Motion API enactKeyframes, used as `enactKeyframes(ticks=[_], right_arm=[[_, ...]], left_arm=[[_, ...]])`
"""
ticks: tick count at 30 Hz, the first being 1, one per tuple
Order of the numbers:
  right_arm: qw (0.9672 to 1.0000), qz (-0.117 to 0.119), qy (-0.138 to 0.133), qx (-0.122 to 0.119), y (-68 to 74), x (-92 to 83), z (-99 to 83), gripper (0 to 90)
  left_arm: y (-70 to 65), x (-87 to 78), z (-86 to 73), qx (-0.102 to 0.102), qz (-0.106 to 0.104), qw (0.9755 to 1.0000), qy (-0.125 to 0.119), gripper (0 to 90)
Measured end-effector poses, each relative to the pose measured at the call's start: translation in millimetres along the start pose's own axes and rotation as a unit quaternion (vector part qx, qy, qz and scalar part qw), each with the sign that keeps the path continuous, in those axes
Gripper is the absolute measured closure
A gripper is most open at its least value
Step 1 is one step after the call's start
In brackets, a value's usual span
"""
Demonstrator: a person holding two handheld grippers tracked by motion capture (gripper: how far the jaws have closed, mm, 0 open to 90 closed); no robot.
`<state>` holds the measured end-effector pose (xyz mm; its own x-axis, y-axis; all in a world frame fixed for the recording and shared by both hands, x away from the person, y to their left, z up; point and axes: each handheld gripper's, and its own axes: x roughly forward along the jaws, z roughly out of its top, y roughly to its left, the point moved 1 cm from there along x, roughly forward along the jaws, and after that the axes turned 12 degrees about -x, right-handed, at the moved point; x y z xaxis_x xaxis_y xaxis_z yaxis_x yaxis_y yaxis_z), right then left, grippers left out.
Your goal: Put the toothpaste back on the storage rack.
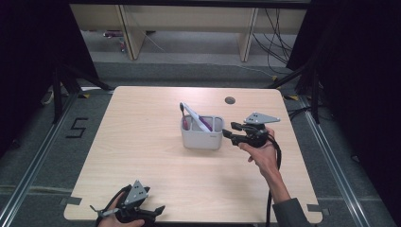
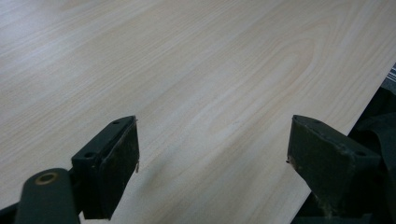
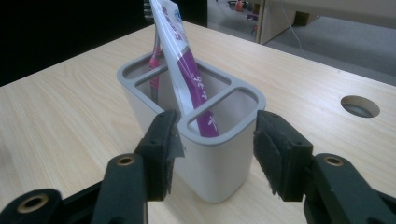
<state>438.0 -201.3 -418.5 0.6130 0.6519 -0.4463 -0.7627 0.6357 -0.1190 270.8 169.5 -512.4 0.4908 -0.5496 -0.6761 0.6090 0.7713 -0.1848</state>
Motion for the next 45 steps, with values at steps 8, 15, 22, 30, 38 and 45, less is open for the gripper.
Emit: enactKeyframes(ticks=[8,15,22,30,38,45], right_arm=[[0.9997,-0.006,-0.005,0.024,3.9,-8.5,-10.0,42.3],[0.9992,-0.003,-0.002,0.039,8.5,-12.8,-11.4,37.9],[0.9991,-0.001,0.002,0.041,11.6,-18.6,-10.6,32.3],[0.999,0.008,0.018,0.041,21.5,-22.4,-16.8,25.9],[0.9988,0.014,0.036,0.032,33.5,-26.4,-24.3,21.9],[0.9969,0.022,0.048,0.059,43.5,-28.7,-32.5,20.9]], left_arm=[[-0.5,1.3,0.0,-0.002,-0.003,1.0,-0.004,16.3],[-0.2,-0.4,0.4,-0.002,-0.001,1.0,-0.001,16.3],[-0.5,-0.8,0.2,-0.002,-0.001,1.0,-0.001,16.3],[-2.5,0.4,-0.1,-0.013,-0.014,0.9998,-0.004,16.3],[-1.7,-0.2,0.0,-0.012,-0.012,0.9998,-0.004,16.3],[-1.8,0.1,-0.2,-0.011,-0.012,0.9999,-0.004,16.3]])
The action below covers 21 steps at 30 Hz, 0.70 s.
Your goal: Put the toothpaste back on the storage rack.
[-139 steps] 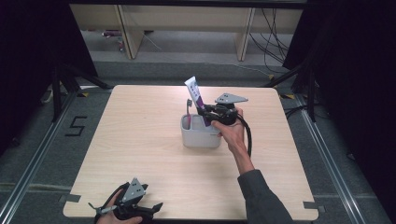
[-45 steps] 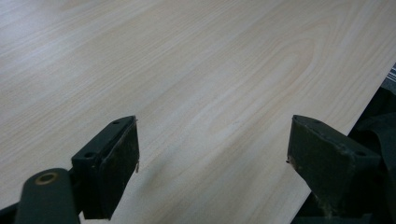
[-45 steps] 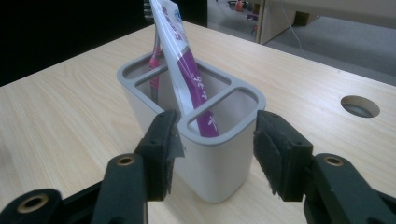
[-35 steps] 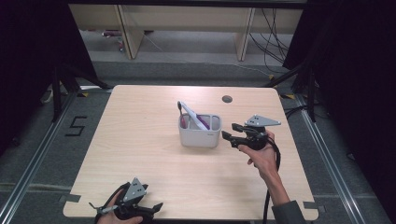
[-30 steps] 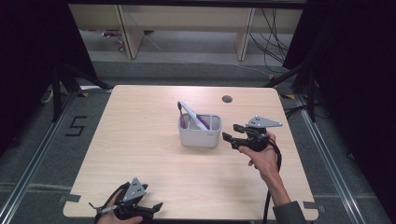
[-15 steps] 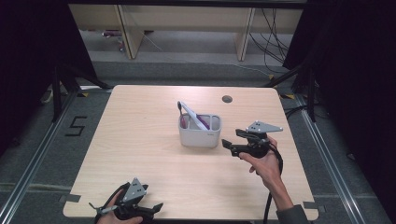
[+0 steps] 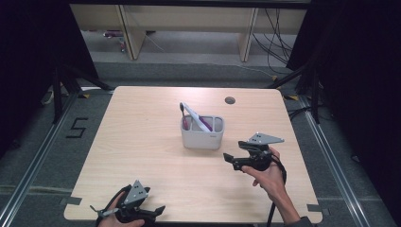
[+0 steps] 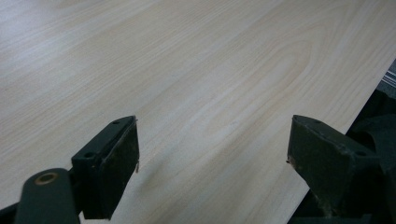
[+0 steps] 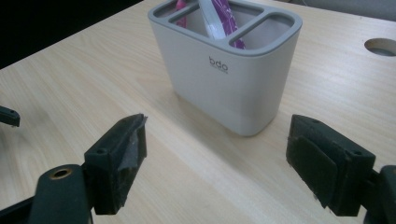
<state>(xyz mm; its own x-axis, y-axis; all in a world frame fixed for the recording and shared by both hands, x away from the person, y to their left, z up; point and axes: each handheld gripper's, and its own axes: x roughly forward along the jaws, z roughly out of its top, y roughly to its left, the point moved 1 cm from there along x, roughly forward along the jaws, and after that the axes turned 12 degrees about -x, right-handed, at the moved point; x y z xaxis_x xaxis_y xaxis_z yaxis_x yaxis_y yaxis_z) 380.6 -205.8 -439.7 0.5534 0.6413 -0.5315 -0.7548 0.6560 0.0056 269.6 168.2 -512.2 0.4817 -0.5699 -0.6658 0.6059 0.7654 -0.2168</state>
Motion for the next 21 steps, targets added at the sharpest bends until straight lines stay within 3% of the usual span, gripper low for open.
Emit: enactKeyframes(ticks=[1,2,5,7,8,9,10,11,15,16,17,19,20,21], right_arm=[[1.0,0.0,0.0,0.0,0.0,0.0,0.0,20.9],[0.9997,-0.006,0.0,-0.023,-2.9,-0.5,-1.0,20.9],[1.0,0.0,0.001,-0.006,1.3,-0.3,-5.7,20.9],[0.9998,-0.001,0.003,-0.018,-0.2,-1.4,-6.6,21.0],[1.0,-0.001,0.005,-0.005,2.3,-1.9,-7.6,20.9],[0.9999,0.004,0.003,-0.013,1.2,-1.8,-8.7,21.0],[1.0,0.004,0.002,-0.005,2.4,-2.0,-9.6,21.0],[0.9998,-0.003,0.003,-0.018,1.0,-3.4,-10.3,21.0],[0.9998,-0.005,0.0,-0.019,2.3,-5.2,-14.2,20.7],[1.0,-0.001,0.004,-0.004,4.9,-5.9,-15.1,20.5],[0.9999,0.002,0.002,-0.015,4.0,-5.2,-16.9,20.1],[0.9999,0.0,0.012,0.0,7.5,-7.1,-19.3,20.0],[0.9998,-0.001,0.008,-0.017,5.6,-6.2,-20.9,20.0],[0.9998,-0.005,0.013,-0.012,6.7,-7.0,-22.4,19.9]], left_arm=[[0.2,0.2,0.0,0.0,0.002,1.0,0.0,16.3],[0.3,0.4,0.2,0.001,0.001,1.0,0.001,16.3],[-0.2,0.3,0.0,0.0,0.0,1.0,0.0,16.3],[0.2,0.3,0.1,0.001,0.002,1.0,0.0,16.3],[0.4,0.1,0.2,0.002,0.003,1.0,0.001,16.3],[0.2,0.1,0.1,0.001,0.002,1.0,0.0,16.3],[0.2,0.2,0.1,0.001,0.002,1.0,0.0,16.3],[0.2,0.3,0.1,0.001,0.002,1.0,0.0,16.3],[1.3,0.0,0.3,0.006,0.006,1.0,0.003,16.3],[1.4,0.0,0.2,0.006,0.007,1.0,0.004,16.3],[1.2,0.1,0.2,0.004,0.006,1.0,0.002,16.3],[0.5,0.3,0.1,0.0,0.004,1.0,-0.001,16.3],[0.4,0.2,0.0,0.0,0.003,1.0,-0.001,16.3],[1.2,-0.2,0.2,0.005,0.007,1.0,0.003,16.3]])
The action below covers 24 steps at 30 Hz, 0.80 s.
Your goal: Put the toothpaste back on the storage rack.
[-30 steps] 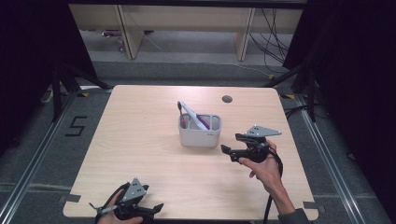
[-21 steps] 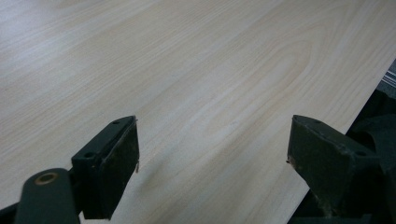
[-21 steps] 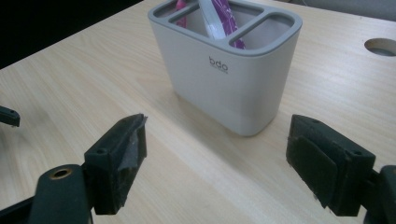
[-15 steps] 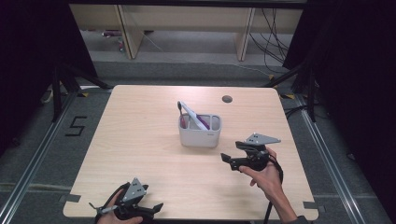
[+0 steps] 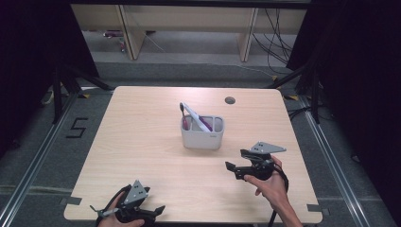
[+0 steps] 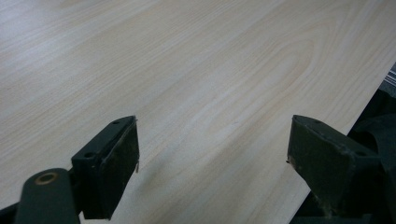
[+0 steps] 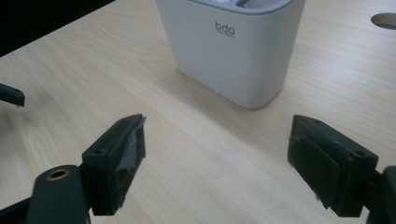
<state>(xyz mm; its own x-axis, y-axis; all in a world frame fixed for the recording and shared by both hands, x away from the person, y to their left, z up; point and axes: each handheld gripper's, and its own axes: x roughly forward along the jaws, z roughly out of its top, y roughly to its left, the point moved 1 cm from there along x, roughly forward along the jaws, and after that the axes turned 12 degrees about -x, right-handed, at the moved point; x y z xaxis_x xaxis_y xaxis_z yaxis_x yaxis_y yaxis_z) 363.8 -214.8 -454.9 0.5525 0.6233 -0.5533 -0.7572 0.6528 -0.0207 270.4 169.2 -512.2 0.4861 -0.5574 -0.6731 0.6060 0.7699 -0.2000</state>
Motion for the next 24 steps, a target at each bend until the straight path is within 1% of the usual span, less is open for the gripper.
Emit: enactKeyframes(ticks=[1,2,3,4,5,6,7,8,9,10,11,12,13,14,15,16,17,18,19,20,21,22,23,24], right_arm=[[1.0,0.004,0.0,0.008,1.0,0.8,-1.7,19.9],[0.9997,0.008,0.002,0.022,3.9,1.3,-3.5,19.8],[1.0,0.001,0.001,-0.004,0.5,1.4,-4.9,19.8],[0.9999,0.005,0.003,0.012,2.9,1.8,-6.3,19.8],[0.9999,0.007,0.008,0.013,3.2,1.8,-8.0,19.7],[1.0,0.005,0.006,0.006,3.0,2.5,-9.6,19.6],[0.9997,0.007,0.014,0.016,5.2,1.5,-10.8,19.6],[0.9999,0.007,0.009,0.001,3.3,2.4,-12.5,19.6],[0.9996,0.014,0.013,0.019,6.8,2.1,-15.2,19.6],[0.9996,0.014,0.013,0.019,6.8,2.1,-15.2,19.6],[0.9998,0.014,0.014,0.005,4.7,1.3,-16.5,19.6],[0.9998,0.012,0.014,0.012,6.1,1.0,-17.6,19.6],[0.9997,0.019,0.015,0.01,6.3,-0.2,-20.0,19.6],[0.9997,0.019,0.015,0.01,6.3,-0.2,-20.0,19.6],[0.9998,0.004,0.016,0.007,6.8,-1.5,-21.2,19.5],[1.0,0.002,0.009,0.004,7.0,-0.6,-22.9,19.5],[0.9995,0.012,0.018,0.024,10.3,-2.1,-24.3,19.5],[0.9995,0.011,0.018,0.025,11.0,-2.3,-26.5,19.5],[0.9998,0.006,0.017,0.009,9.0,-2.5,-29.0,19.3],[0.9994,0.011,0.026,0.019,10.3,-3.8,-31.4,19.3],[0.9994,0.01,0.022,0.025,11.0,-3.3,-33.6,19.2],[0.9995,0.008,0.025,0.018,9.5,-4.4,-37.0,19.1],[0.9995,0.008,0.025,0.02,9.5,-4.9,-39.7,19.0],[0.9993,0.007,0.029,0.023,9.6,-6.3,-41.9,19.0]], left_arm=[[0.0,0.1,0.0,0.0,0.0,1.0,0.0,16.3],[0.1,0.1,0.1,0.001,0.0,1.0,0.0,16.3],[-0.2,0.1,0.0,-0.001,0.0,1.0,-0.001,16.3],[-0.9,0.3,-0.1,-0.005,-0.004,1.0,-0.005,16.3],[-0.8,0.2,-0.1,-0.005,-0.003,1.0,-0.004,16.3],[-0.7,0.3,-0.1,-0.005,-0.003,1.0,-0.004,16.3],[-0.8,0.3,-0.2,-0.005,-0.003,1.0,-0.005,16.3],[-0.9,0.3,-0.2,-0.006,-0.003,1.0,-0.005,16.3],[-0.1,-0.2,0.0,0.0,0.0,1.0,0.0,16.3],[-0.7,0.5,-0.1,-0.004,-0.001,1.0,-0.004,16.3],[-0.6,0.4,-0.1,-0.003,-0.001,1.0,-0.003,16.3],[-0.6,0.4,-0.1,-0.003,-0.001,1.0,-0.004,16.3],[-0.7,0.5,-0.2,-0.004,0.0,1.0,-0.003,16.3],[-0.7,0.5,-0.2,-0.004,0.0,1.0,-0.003,16.3],[-0.7,0.5,-0.2,-0.004,0.0,1.0,-0.003,16.3],[-0.7,0.5,-0.2,-0.004,0.0,1.0,-0.004,16.3],[-0.7,0.5,-0.2,-0.003,0.0,1.0,-0.004,16.3],[-0.7,0.4,-0.2,-0.003,0.0,1.0,-0.004,16.3],[-0.6,0.3,-0.3,-0.004,0.0,1.0,-0.003,16.3],[-1.6,1.0,-0.5,-0.01,-0.003,0.9999,-0.008,16.3],[-1.8,1.1,-0.5,-0.011,-0.004,0.9999,-0.009,16.3],[-1.9,1.1,-0.4,-0.012,-0.005,0.9999,-0.01,16.3],[-0.8,0.5,-0.1,-0.004,0.0,1.0,-0.004,16.3],[-1.8,1.0,-0.3,-0.009,-0.004,0.9999,-0.008,16.3]])
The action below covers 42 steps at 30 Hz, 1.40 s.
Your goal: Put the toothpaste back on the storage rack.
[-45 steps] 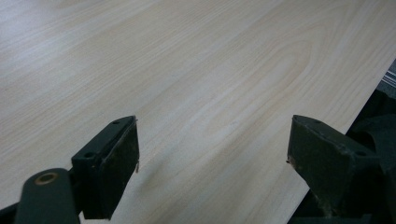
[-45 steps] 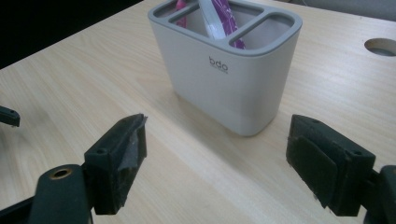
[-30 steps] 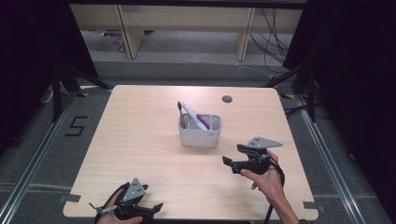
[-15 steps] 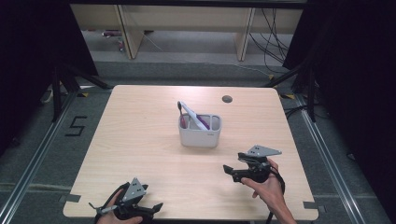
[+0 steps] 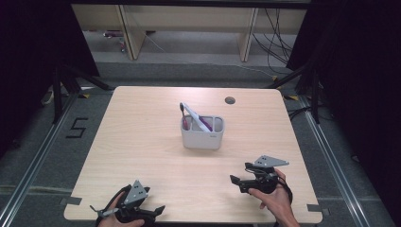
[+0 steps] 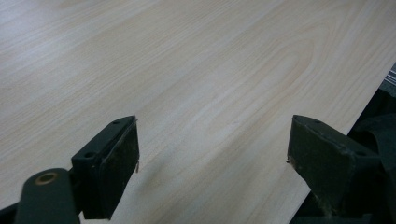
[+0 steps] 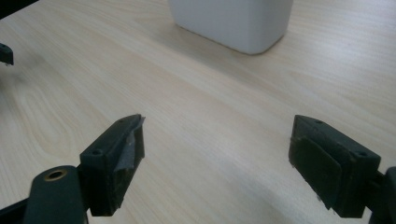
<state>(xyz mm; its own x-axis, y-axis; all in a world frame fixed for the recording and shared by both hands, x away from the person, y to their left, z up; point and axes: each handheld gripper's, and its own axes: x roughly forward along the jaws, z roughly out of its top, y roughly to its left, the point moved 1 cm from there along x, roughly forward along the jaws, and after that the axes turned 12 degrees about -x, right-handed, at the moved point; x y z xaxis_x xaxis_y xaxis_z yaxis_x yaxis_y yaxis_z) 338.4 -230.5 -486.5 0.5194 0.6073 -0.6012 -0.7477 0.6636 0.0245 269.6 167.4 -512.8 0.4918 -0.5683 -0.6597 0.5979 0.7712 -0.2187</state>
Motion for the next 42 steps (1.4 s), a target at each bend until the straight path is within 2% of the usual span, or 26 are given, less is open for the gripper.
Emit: enactKeyframes(ticks=[2,3,5,7,11,12,14,15,16,17,19,20,21,24,25,27,28,31,32,34,35,36,37,38,40,42], right_arm=[[0.9999,-0.005,-0.001,-0.012,-2.2,-1.5,-3.8,19.0],[1.0,0.003,-0.001,0.002,-1.2,-2.1,-5.4,19.0],[1.0,-0.001,0.003,0.003,0.1,-5.5,-7.7,19.0],[0.9999,-0.01,0.001,-0.011,-2.2,-8.8,-10.5,18.8],[1.0,-0.001,-0.002,0.001,-1.3,-16.3,-16.2,18.6],[0.9999,-0.009,-0.001,0.008,0.2,-20.2,-19.0,18.2],[0.9999,-0.006,-0.007,0.005,-0.9,-20.4,-20.5,18.1],[0.9999,-0.016,-0.003,0.0,-0.7,-25.1,-22.5,17.9],[0.9999,-0.016,-0.003,0.0,-0.7,-25.1,-22.5,17.9],[0.9999,-0.009,-0.008,0.011,0.7,-26.3,-25.4,17.8],[0.9997,-0.024,-0.005,-0.001,1.0,-27.7,-28.3,17.8],[0.9997,-0.024,-0.005,-0.001,1.0,-27.7,-28.3,17.8],[0.9998,-0.011,0.0,0.015,5.0,-27.9,-30.7,17.4],[0.9998,-0.012,0.006,0.017,6.7,-29.0,-33.0,17.2],[0.9997,-0.021,0.012,-0.009,6.4,-29.1,-34.8,16.8],[0.9997,-0.02,0.014,0.006,10.0,-28.4,-35.7,16.8],[0.9994,-0.022,0.02,-0.019,9.1,-30.5,-36.1,16.8],[0.9996,-0.015,0.022,-0.004,13.2,-31.2,-36.8,16.8],[0.9994,-0.02,0.021,-0.02,11.4,-32.0,-37.3,16.8],[0.9997,-0.016,0.02,-0.003,14.3,-33.4,-38.2,16.8],[0.9995,-0.019,0.016,-0.019,12.7,-33.3,-38.9,16.7],[0.9997,-0.017,0.018,-0.001,15.9,-33.8,-39.5,16.7],[0.9993,-0.022,0.021,-0.019,14.0,-35.2,-40.1,16.6],[0.9995,-0.018,0.023,-0.012,17.2,-34.5,-41.8,16.6],[0.9993,-0.019,0.022,-0.024,16.6,-34.7,-42.4,16.6],[0.9993,-0.015,0.029,-0.017,18.6,-34.9,-44.0,16.6]], left_arm=[[-0.4,0.3,-0.1,-0.002,-0.002,1.0,-0.002,16.3],[1.0,-0.7,0.1,0.005,0.004,1.0,0.004,16.3],[0.0,-0.3,-0.5,-0.004,0.0,1.0,-0.002,16.3],[0.1,-0.4,-0.5,-0.003,0.0,1.0,-0.001,16.3],[-0.2,-0.1,-0.4,-0.003,0.0,1.0,-0.001,16.3],[0.0,0.0,-0.3,-0.002,0.0,1.0,-0.001,16.3],[-0.2,-0.2,-0.3,-0.002,0.0,1.0,-0.002,16.3],[-0.2,-0.2,-0.3,-0.002,0.0,1.0,-0.002,16.3],[1.5,-1.2,0.1,0.009,0.005,0.9999,0.007,16.3],[1.4,-1.0,0.0,0.008,0.005,0.9999,0.007,16.3],[-0.8,-0.4,-0.5,-0.004,-0.001,1.0,-0.003,16.3],[-0.8,-0.4,-0.5,-0.004,-0.001,1.0,-0.003,16.3],[0.5,-1.4,-0.3,0.002,0.002,1.0,0.0,16.3],[0.2,-1.2,-0.3,0.001,0.001,1.0,0.001,16.3],[0.7,-1.3,-0.1,0.006,0.004,1.0,0.003,16.3],[-0.9,-0.5,-0.6,-0.003,-0.001,1.0,-0.003,16.3],[0.3,-1.2,-0.3,0.002,0.003,1.0,0.001,16.3],[0.6,-1.5,-0.3,0.001,0.0,1.0,0.0,16.3],[0.6,-1.5,-0.3,0.001,0.0,1.0,0.0,16.3],[0.5,-1.4,-0.3,0.003,0.003,1.0,0.001,16.3],[1.0,-1.8,-0.2,0.008,0.005,0.9999,0.005,16.3],[-0.2,-1.0,-0.4,0.001,0.001,1.0,-0.001,16.3],[0.9,-1.8,-0.1,0.007,0.005,1.0,0.004,16.3],[0.3,-1.3,-0.2,0.002,0.002,1.0,0.0,16.3],[0.3,-1.3,-0.2,0.002,0.003,1.0,0.001,16.3],[-0.4,-0.7,-0.4,-0.001,0.0,1.0,-0.002,16.3]])
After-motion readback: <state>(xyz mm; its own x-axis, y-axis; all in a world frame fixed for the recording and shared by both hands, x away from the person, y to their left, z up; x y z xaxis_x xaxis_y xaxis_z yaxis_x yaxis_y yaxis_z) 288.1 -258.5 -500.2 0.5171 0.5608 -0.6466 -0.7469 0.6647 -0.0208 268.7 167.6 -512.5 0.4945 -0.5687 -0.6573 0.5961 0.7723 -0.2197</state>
